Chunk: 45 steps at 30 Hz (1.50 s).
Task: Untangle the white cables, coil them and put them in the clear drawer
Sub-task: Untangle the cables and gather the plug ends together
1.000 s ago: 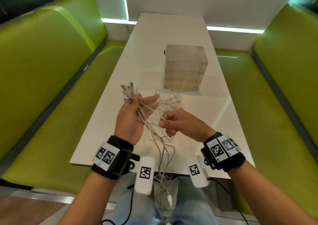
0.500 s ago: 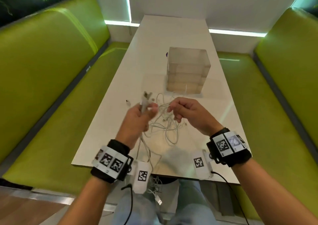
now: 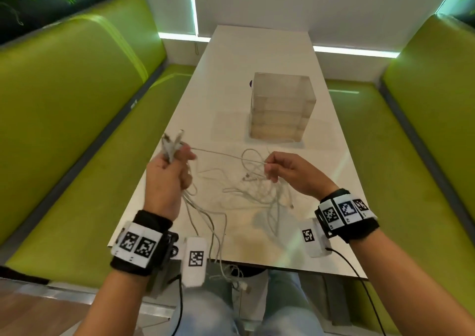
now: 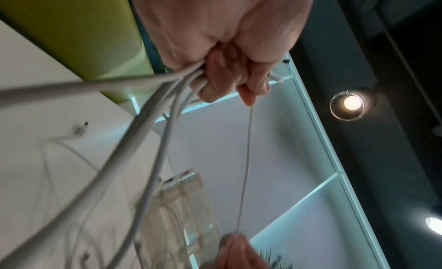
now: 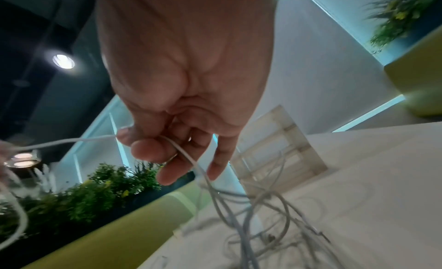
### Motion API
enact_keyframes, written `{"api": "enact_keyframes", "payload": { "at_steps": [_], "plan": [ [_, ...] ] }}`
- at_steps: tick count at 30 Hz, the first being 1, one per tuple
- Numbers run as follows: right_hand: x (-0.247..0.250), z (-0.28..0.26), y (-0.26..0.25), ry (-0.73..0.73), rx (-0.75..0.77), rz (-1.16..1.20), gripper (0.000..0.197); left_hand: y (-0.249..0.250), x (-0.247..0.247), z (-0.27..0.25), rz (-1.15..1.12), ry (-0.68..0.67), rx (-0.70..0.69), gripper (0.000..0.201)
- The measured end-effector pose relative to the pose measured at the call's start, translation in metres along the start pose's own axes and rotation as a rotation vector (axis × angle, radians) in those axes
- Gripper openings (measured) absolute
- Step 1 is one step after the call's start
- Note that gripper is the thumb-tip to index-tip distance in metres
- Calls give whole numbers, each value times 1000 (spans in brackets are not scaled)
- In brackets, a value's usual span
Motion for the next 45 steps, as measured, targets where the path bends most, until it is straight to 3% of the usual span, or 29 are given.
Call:
{"api": "enact_keyframes", "payload": {
  "at_steps": [5,10,15,19,22,25,31,34,37,39,41,45],
  "plan": [
    [7,12,20,85,-8,-55,18,0,18,8,13,117,-43,21],
    [-5,23,10,97,25,-46,16,-25,-11,2,265,7,74,18],
    [-25,29,-14,38,83,-73,14,-42,-52,-4,303,-118,131,11],
    [-39,29,-23,18,74,-102,16,-34,-68,-5,237,-77,52,4],
    [-39,30,-26,14,91,-106,17,-29,-66,-4,241,-35,11,9],
    [-36,37,-21,-2,148,-336,13,-23,-51,0,218,50,-9,10],
    [-11,61,14,21,25,-617,16,31,-20,1,44,145,-179,6],
    [3,66,15,52,-15,-566,17,54,-8,2,45,137,-261,15],
    [0,67,-2,91,71,-493,17,44,-3,8,161,154,-212,10],
    [-8,65,-18,113,166,-464,19,26,-10,10,251,137,-150,8],
    [-16,62,-31,107,162,-420,23,10,-26,8,335,67,-106,2],
    [-32,53,-61,65,187,-544,26,-11,-58,0,419,-47,-83,10]
  ]
}}
Point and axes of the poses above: each hand's wrist, its own z-axis towards the middle knuckle, its own x-axis out of the back of the hand, y = z × x, the point moved 6 cm from there along z, towards the middle knuckle, and after that the axes turned 10 degrees about z, right-handed, at the moved point
